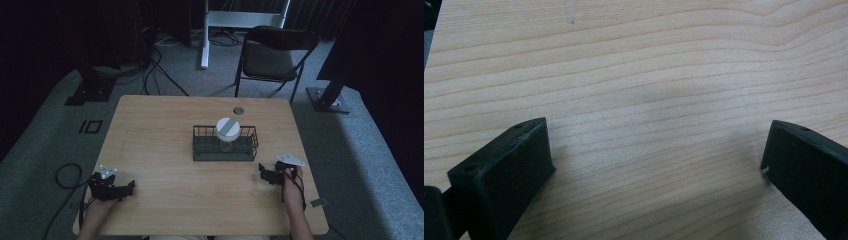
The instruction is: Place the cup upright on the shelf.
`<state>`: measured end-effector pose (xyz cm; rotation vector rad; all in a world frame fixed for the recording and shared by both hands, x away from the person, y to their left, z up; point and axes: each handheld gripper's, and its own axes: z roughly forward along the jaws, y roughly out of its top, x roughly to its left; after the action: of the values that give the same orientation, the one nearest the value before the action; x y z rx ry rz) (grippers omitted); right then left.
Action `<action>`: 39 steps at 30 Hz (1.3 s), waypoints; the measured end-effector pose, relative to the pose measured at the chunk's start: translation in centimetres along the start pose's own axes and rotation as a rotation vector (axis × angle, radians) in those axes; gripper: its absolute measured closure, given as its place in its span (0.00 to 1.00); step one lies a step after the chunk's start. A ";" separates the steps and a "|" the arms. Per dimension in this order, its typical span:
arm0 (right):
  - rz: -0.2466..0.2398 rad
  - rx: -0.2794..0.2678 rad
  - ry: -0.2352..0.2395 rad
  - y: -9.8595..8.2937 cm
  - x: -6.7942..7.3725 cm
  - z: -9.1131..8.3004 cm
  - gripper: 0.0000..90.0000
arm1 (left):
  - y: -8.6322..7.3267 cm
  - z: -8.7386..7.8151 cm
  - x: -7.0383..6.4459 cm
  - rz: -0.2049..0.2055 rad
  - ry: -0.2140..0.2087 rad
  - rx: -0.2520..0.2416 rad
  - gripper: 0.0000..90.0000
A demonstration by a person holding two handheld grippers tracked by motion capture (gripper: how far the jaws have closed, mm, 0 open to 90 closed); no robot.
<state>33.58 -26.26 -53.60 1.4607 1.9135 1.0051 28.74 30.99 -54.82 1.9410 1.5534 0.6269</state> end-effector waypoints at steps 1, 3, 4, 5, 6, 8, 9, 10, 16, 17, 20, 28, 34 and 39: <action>0.000 0.002 -0.004 0.0 0.0 0.0 0.13 | 0.0 0.0 0.0 0.000 0.000 0.000 0.00; -0.001 0.006 -0.013 -0.1 -0.2 0.1 0.13 | 0.0 0.0 0.0 0.000 0.000 0.000 0.00; -0.001 0.008 -0.019 -0.1 -0.3 0.1 0.13 | 0.0 0.0 0.0 0.000 0.000 0.000 0.00; 0.004 0.010 -0.024 -0.2 -0.3 0.1 0.13 | 0.0 0.0 0.0 0.000 0.000 0.000 0.00; 0.005 0.012 -0.025 -0.2 -0.4 0.1 0.13 | 0.0 0.0 0.0 0.000 0.000 0.000 0.00; -0.011 0.015 -0.031 -0.3 -0.4 0.2 0.13 | 0.0 0.0 0.0 0.000 0.000 0.000 0.00; -0.016 0.018 -0.031 -0.3 -0.4 0.2 0.13 | 0.0 0.0 0.0 0.000 0.000 0.000 0.00; -0.019 0.020 -0.030 -0.3 -0.4 0.3 0.13 | 0.0 0.0 0.0 0.000 0.000 0.000 0.00; -0.013 0.036 -0.045 -0.5 -0.4 0.5 0.13 | 0.0 0.0 0.0 0.000 0.000 0.000 0.00; -0.014 0.036 -0.047 -0.5 -0.4 0.6 0.13 | 0.0 0.0 0.0 0.000 0.000 0.000 0.00; -0.011 0.047 -0.061 -0.7 -0.5 0.8 0.13 | 0.0 0.0 0.0 0.000 0.000 0.000 0.00; -0.009 0.094 -0.081 -0.8 -0.6 1.1 0.13 | 0.0 0.0 0.0 0.000 0.000 0.002 0.00; 0.021 0.136 -0.054 -0.9 -0.9 1.3 0.13 | 0.0 0.0 0.0 0.000 0.000 0.002 0.00; 0.021 0.136 -0.054 -0.8 -1.0 1.3 0.13 | 0.0 0.0 0.0 0.000 0.000 0.002 0.00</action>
<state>34.39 -26.98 -55.09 1.5696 1.9645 0.8509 28.73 30.99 -54.81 1.9425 1.5544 0.6264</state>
